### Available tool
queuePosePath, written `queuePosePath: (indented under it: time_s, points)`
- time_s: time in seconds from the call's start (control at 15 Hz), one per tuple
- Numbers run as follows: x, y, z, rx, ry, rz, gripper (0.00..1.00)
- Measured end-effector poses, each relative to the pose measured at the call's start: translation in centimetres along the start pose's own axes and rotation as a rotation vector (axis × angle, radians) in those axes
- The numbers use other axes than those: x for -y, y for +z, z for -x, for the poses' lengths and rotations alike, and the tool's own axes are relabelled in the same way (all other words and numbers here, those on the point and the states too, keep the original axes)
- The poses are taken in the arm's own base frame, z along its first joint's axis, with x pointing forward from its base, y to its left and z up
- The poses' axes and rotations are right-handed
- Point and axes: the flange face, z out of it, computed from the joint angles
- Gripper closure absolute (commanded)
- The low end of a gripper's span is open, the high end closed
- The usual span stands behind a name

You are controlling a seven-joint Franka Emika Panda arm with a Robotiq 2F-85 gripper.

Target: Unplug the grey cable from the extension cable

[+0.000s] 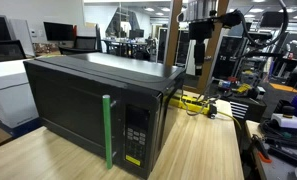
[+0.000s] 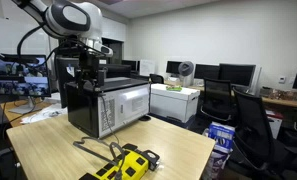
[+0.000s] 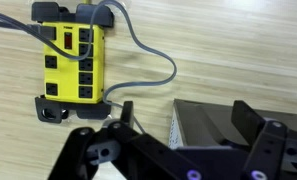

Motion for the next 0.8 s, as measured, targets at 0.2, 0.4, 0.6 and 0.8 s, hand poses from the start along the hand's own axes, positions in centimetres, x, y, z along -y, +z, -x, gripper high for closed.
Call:
queuePosePath:
  time_s: [0.2, 0.4, 0.6, 0.8]
  points:
    - [0.0, 0.0, 0.0, 0.0, 0.0, 0.0, 0.0]
    - [0.0, 0.0, 0.0, 0.0, 0.0, 0.0, 0.0]
    - [-0.05, 0.01, 0.01, 0.0, 0.001, 0.001, 0.0]
    - [-0.74, 0.23, 0.0, 0.006, 0.014, 0.001, 0.0]
